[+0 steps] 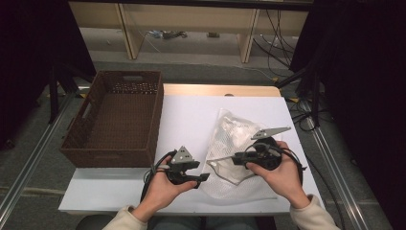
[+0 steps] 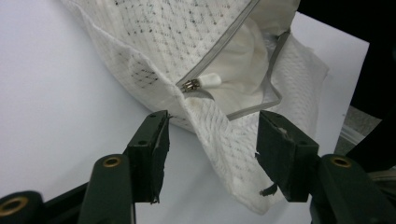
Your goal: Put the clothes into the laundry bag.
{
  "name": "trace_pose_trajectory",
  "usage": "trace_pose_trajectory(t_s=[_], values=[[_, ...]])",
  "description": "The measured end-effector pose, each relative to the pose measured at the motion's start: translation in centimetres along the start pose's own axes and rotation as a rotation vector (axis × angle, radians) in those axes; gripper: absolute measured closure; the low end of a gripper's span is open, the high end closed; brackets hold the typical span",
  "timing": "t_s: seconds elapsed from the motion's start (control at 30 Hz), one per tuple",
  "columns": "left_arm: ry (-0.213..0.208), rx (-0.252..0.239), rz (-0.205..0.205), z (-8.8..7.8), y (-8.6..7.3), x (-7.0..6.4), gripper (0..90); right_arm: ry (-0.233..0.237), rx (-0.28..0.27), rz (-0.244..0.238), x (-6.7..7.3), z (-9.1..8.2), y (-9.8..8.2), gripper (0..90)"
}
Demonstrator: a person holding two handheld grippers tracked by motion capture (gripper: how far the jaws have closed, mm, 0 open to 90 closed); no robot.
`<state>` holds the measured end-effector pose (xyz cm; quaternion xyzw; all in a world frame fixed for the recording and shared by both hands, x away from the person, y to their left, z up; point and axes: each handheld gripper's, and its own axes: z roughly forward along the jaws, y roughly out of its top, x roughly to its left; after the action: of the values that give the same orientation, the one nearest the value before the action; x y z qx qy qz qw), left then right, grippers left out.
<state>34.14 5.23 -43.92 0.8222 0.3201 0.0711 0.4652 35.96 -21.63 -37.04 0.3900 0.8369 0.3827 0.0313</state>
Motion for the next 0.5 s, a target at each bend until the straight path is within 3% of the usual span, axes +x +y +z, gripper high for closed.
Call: trace_pose_trajectory(t_s=[0.07, 0.2, 0.3, 0.37, 0.4, 0.47, 0.5], values=[[0.007, 0.011, 0.023, -0.11, -0.03, 0.16, 43.0, 0.013, 0.026, -0.015, 0.18, 0.74, -0.13, 73.4], [-0.003, -0.005, -0.017, -0.06, -0.07, 0.01, 41.6, 0.005, 0.028, 0.01, 0.0, 1.28, -0.37, 73.3], [-0.004, 0.002, 0.003, -0.11, -0.03, 0.16, 41.0, -0.001, 0.024, 0.005, -0.19, 1.12, -0.42, 73.1], [0.016, -0.011, -0.02, 0.05, -0.12, -0.02, 40.7, 0.004, 0.021, 0.02, -0.04, 1.15, -0.45, 72.9], [0.015, 0.006, 0.018, -0.07, -0.08, 0.27, 40.6, 0.008, 0.039, 0.016, -0.07, 1.1, -0.39, 72.9], [0.015, -0.009, -0.006, 0.0, -0.13, 0.23, 40.2, 0.007, 0.036, 0.007, -0.07, 1.16, -0.32, 72.8], [0.025, 0.006, 0.0, -0.19, -0.15, 0.35, 40.2, 0.009, 0.036, 0.009, -0.07, 1.21, -0.3, 72.9]])
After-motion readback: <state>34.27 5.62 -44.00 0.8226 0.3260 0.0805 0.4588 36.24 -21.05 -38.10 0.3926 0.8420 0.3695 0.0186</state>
